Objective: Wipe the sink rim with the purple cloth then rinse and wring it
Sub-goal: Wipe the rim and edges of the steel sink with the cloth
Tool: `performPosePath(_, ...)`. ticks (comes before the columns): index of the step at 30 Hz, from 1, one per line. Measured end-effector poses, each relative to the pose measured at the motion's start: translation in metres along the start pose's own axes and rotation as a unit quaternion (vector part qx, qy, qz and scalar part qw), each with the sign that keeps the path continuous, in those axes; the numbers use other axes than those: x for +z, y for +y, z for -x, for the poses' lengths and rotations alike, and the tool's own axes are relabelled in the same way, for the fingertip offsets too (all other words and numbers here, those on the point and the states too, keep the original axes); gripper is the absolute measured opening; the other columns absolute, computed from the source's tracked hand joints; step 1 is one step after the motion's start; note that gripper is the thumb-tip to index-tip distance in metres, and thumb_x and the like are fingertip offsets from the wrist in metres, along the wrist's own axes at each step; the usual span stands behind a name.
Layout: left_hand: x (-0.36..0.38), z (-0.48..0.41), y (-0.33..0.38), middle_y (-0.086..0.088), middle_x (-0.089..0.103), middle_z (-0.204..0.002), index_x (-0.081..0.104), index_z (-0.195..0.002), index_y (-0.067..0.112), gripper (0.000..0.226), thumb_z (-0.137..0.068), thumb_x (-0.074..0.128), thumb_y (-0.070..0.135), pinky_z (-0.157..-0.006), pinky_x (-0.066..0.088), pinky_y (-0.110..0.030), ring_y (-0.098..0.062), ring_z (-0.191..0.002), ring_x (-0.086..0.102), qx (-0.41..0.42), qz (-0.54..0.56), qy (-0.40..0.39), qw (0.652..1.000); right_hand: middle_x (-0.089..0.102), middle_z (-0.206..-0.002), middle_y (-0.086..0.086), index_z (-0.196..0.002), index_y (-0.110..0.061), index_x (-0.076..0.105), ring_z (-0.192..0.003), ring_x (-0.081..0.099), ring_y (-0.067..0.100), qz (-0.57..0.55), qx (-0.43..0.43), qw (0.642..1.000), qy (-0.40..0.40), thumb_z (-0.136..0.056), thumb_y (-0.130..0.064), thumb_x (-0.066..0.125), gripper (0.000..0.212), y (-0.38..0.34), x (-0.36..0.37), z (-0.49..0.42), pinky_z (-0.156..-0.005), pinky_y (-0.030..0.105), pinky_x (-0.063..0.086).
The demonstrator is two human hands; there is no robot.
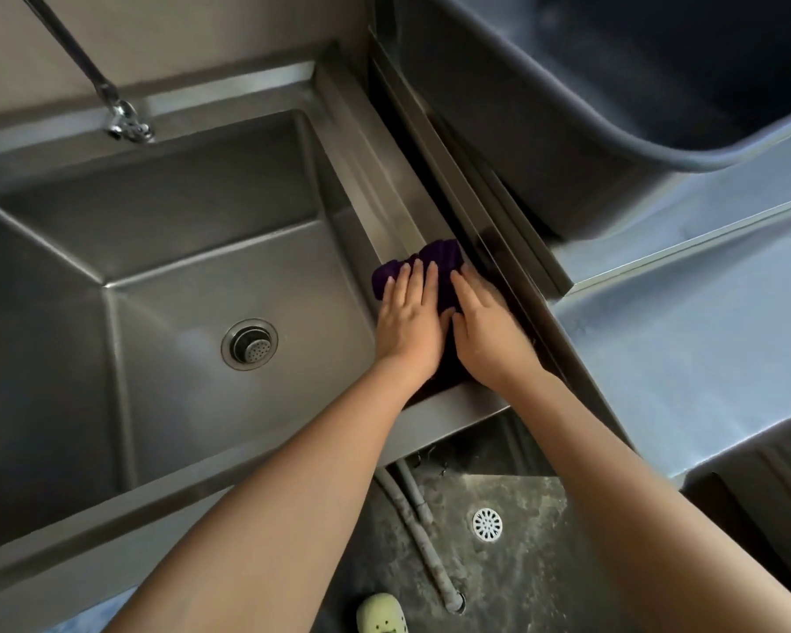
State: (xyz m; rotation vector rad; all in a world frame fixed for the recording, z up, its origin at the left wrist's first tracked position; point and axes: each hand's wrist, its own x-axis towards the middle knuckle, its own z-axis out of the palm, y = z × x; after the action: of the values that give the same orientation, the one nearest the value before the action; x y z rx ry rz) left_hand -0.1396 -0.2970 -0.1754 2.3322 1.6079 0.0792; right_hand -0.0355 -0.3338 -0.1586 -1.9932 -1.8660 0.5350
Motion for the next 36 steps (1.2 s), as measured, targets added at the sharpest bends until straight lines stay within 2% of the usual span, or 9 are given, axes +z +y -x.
performPosePath(3,-0.006,-0.009,-0.005,-0.006,-0.002,-0.16,-0.003,-0.149,0.013,0.058,-0.1,0.028,0.017,-0.117,-0.01,-0.031,-0.018,-0.146,-0.007,-0.005,-0.001,0.007,1.0,0.021,-0.156,0.011,-0.146,-0.01,0.024,-0.145,0.014,0.021,0.005,-0.01,1.0,0.007,-0.097,-0.018,0.04,0.053,-0.001,0.002,-0.018,-0.12,0.037,0.012)
performPosePath(6,-0.013,-0.024,-0.016,-0.006,0.002,-0.16,0.002,-0.149,0.013,0.057,-0.1,0.03,0.021,-0.117,-0.008,-0.031,-0.018,-0.147,-0.003,-0.003,-0.008,0.002,1.0,0.014,-0.158,0.008,-0.148,-0.01,0.018,-0.146,0.007,0.017,0.012,-0.018,1.0,0.003,-0.1,-0.024,0.036,0.053,-0.002,0.001,-0.031,-0.115,0.026,-0.002)
performPosePath(8,-0.018,-0.039,-0.025,-0.006,0.004,-0.159,0.004,-0.149,0.013,0.057,-0.1,0.03,0.026,-0.119,-0.006,-0.032,-0.018,-0.147,-0.002,-0.002,-0.008,-0.004,1.0,0.008,-0.159,0.008,-0.149,-0.009,0.011,-0.146,0.002,0.017,0.025,-0.022,0.999,-0.019,-0.1,-0.033,0.033,0.059,-0.002,0.006,-0.037,-0.113,0.023,-0.007)
performPosePath(12,-0.029,-0.063,-0.037,-0.005,0.002,-0.159,0.004,-0.149,0.013,0.058,-0.101,0.03,0.029,-0.12,-0.004,-0.032,-0.017,-0.147,-0.003,-0.013,0.001,-0.021,1.0,0.015,-0.156,0.017,-0.147,-0.002,0.015,-0.146,0.01,0.024,0.078,-0.053,0.995,-0.014,-0.093,-0.049,0.02,0.072,-0.002,0.017,-0.057,-0.12,0.037,0.007)
performPosePath(19,-0.042,-0.113,-0.071,-0.004,0.003,-0.159,0.005,-0.149,0.013,0.06,-0.1,0.032,0.034,-0.119,-0.002,-0.033,-0.018,-0.147,-0.002,0.007,-0.006,-0.033,0.999,-0.004,-0.159,0.005,-0.149,-0.012,0.0,-0.146,-0.008,0.014,0.059,-0.044,0.994,-0.074,-0.101,-0.033,0.022,0.056,-0.009,0.013,-0.109,-0.119,0.03,-0.004)
performPosePath(25,-0.051,-0.157,-0.102,-0.006,0.004,-0.159,0.005,-0.149,0.011,0.061,-0.1,0.032,0.035,-0.119,0.0,-0.034,-0.02,-0.147,0.0,0.03,-0.028,-0.036,0.999,-0.001,-0.159,0.005,-0.149,-0.013,0.0,-0.146,-0.006,0.014,0.116,-0.037,0.992,-0.029,-0.098,-0.041,0.032,0.067,-0.016,0.022,-0.138,-0.116,0.027,-0.006)
performPosePath(28,-0.062,-0.184,-0.117,-0.007,0.004,-0.159,0.005,-0.149,0.011,0.061,-0.1,0.032,0.036,-0.119,0.001,-0.035,-0.02,-0.147,0.0,0.033,-0.036,-0.043,0.998,-0.004,-0.159,0.004,-0.149,-0.013,-0.003,-0.145,-0.009,0.013,0.13,-0.029,0.99,-0.036,-0.097,-0.047,0.03,0.071,-0.023,0.027,-0.158,-0.114,0.026,-0.009)
performPosePath(36,-0.075,-0.234,-0.148,-0.007,0.007,-0.159,0.007,-0.149,0.01,0.061,-0.1,0.031,0.036,-0.119,0.005,-0.036,-0.021,-0.147,0.003,0.045,-0.051,-0.031,0.997,-0.005,-0.159,0.007,-0.148,-0.013,-0.006,-0.146,-0.008,0.017,0.173,-0.036,0.984,-0.032,-0.1,-0.036,0.025,0.061,-0.033,0.033,-0.221,-0.115,0.029,-0.006)
